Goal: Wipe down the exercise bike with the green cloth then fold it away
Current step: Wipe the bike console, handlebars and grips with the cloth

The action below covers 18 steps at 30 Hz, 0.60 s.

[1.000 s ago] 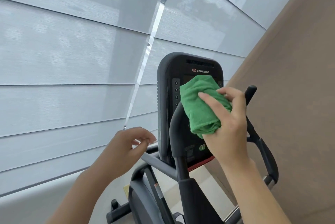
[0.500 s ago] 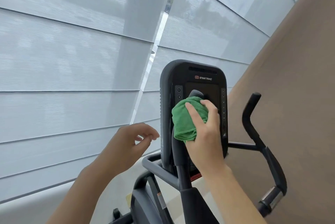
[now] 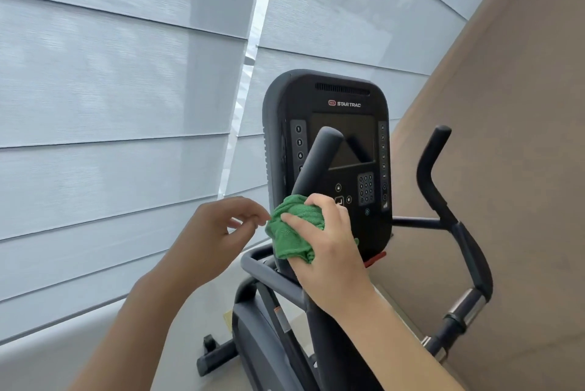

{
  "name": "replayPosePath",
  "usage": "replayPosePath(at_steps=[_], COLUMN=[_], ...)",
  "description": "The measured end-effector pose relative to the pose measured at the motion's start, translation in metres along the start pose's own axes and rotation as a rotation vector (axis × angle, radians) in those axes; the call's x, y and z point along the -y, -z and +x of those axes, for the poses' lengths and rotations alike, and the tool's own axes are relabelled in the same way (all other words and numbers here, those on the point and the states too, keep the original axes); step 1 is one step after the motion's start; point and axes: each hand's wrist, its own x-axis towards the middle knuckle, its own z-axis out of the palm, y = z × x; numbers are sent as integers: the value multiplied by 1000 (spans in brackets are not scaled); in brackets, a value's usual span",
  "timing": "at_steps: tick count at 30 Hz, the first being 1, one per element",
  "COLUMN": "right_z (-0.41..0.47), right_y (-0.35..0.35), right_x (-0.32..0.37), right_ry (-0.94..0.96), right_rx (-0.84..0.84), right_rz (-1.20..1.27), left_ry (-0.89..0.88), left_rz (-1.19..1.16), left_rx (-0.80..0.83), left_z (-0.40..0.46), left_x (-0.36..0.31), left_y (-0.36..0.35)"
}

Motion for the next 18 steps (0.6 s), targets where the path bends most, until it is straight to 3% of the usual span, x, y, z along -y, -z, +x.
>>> replayPosePath(at_steps=[5, 9, 11, 15, 18], right_z=[-8, 15, 36, 32, 5], right_y=[31, 48, 41, -2, -12], right_x=[-7, -7, -2, 6, -2], right_ry=[66, 59, 30, -34, -30], right_rx=[131, -206, -292, -233, -146], right_rz=[93, 42, -12, -55, 47], left_ry=[-14, -18, -29, -59, -70], left_rz=[22, 20, 26, 33, 27], left_rx=[-7, -33, -30, -9, 2], left_z=[-6, -3, 0, 2, 3], left_x=[-5, -9, -10, -10, -7], left_y=[9, 15, 13, 9, 7])
